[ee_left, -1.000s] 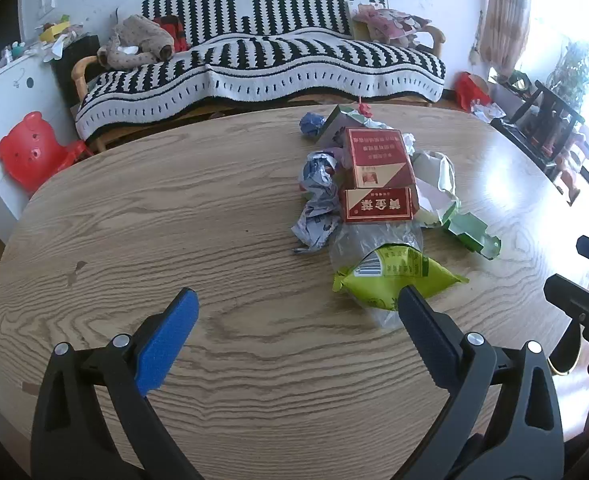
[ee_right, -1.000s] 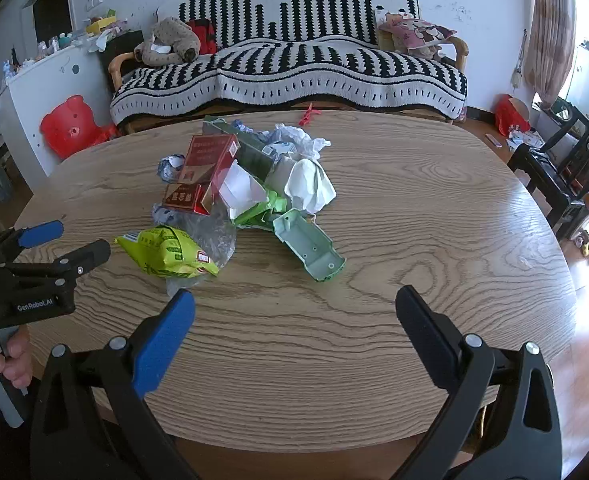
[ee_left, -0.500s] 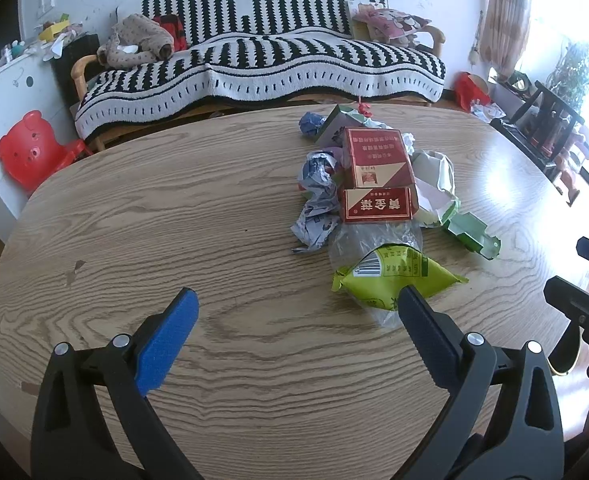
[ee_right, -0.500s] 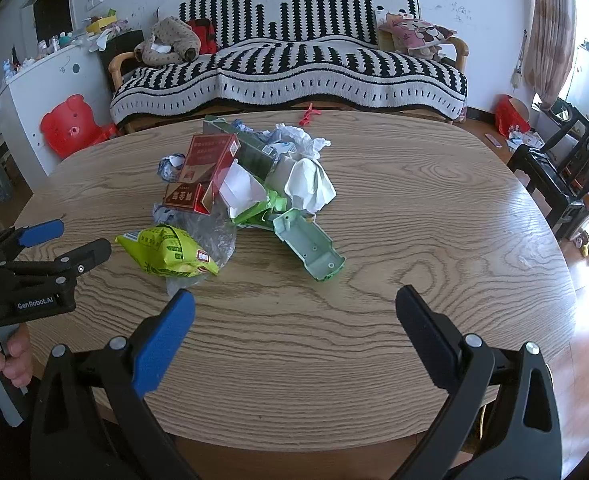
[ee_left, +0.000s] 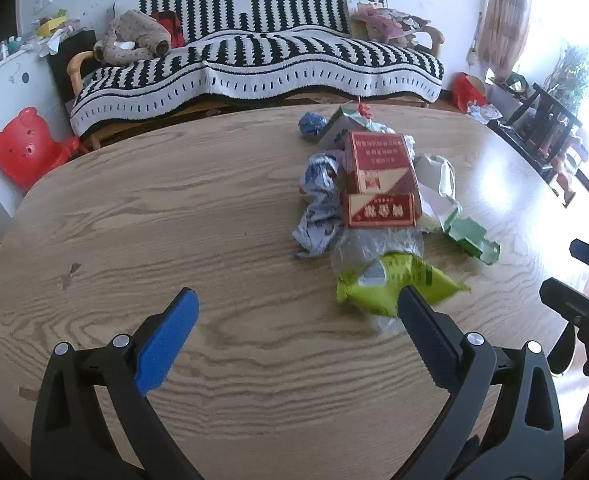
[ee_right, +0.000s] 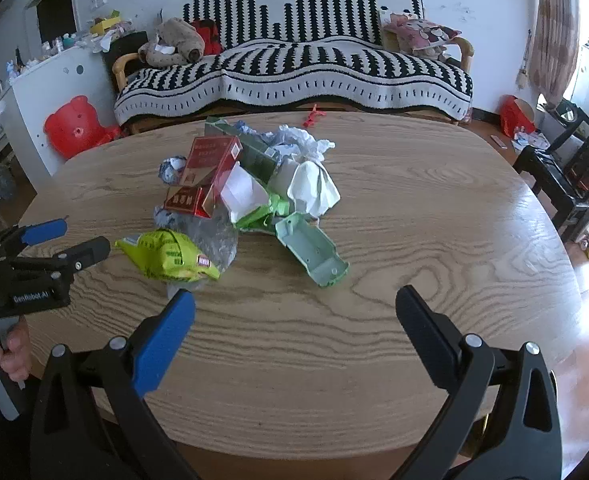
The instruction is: Collect trash
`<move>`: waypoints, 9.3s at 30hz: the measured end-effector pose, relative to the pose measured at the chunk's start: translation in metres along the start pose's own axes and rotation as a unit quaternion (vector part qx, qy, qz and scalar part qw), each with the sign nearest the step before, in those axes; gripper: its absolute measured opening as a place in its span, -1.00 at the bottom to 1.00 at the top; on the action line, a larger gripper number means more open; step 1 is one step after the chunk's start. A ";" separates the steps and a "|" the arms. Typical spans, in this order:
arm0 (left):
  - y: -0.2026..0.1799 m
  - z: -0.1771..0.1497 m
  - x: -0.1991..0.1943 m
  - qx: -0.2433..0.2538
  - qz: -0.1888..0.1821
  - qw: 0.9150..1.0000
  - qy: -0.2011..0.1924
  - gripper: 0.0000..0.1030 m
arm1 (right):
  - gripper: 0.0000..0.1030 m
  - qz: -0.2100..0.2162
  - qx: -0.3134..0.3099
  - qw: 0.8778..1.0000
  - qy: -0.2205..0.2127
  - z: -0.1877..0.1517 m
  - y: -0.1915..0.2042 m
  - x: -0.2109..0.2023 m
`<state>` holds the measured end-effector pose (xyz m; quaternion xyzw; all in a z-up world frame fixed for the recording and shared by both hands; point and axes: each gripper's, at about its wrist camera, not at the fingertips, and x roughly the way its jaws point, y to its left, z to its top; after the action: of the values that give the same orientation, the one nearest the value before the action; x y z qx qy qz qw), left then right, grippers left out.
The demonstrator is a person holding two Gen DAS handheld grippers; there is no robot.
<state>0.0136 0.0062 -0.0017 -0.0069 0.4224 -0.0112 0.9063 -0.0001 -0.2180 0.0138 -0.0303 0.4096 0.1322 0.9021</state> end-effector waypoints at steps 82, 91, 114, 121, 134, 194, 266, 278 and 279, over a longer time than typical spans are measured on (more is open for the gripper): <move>-0.383 -0.054 0.009 0.272 -0.335 0.900 0.057 -0.48 | -0.31 -0.162 0.310 0.936 0.027 -0.157 -0.342 -0.102; -0.484 -0.112 0.043 0.307 -0.385 0.861 0.127 -0.48 | -0.31 -0.167 0.386 0.905 0.059 -0.229 -0.402 -0.110; -0.543 -0.137 0.087 0.315 -0.370 0.861 0.148 0.15 | 0.30 -0.173 0.418 0.890 0.063 -0.242 -0.432 -0.097; -0.530 -0.130 0.068 0.309 -0.383 0.860 0.135 0.27 | 0.35 -0.182 0.411 0.892 0.046 -0.229 -0.424 -0.109; -0.380 -0.043 -0.005 0.252 -0.331 0.909 0.026 0.80 | 0.81 -0.161 0.298 0.941 -0.014 -0.124 -0.317 -0.114; -0.023 0.035 0.055 0.075 -0.102 0.992 0.000 0.11 | -0.64 0.149 0.126 0.980 0.041 0.068 -0.020 0.099; -0.533 -0.128 0.066 0.327 -0.345 0.872 0.122 0.11 | -0.67 -0.195 0.421 0.886 0.028 -0.255 -0.424 -0.137; -0.535 -0.129 0.058 0.332 -0.346 0.871 0.105 0.63 | 0.56 -0.210 0.424 0.881 0.008 -0.245 -0.421 -0.147; -0.532 -0.127 0.057 0.329 -0.346 0.872 0.105 0.63 | 0.56 -0.207 0.423 0.882 0.003 -0.242 -0.418 -0.149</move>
<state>-0.0550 -0.5274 -0.1154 0.1470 0.4573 -0.4634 0.7447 -0.1607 -0.6920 -0.0582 0.2697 0.4133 -0.2438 0.8349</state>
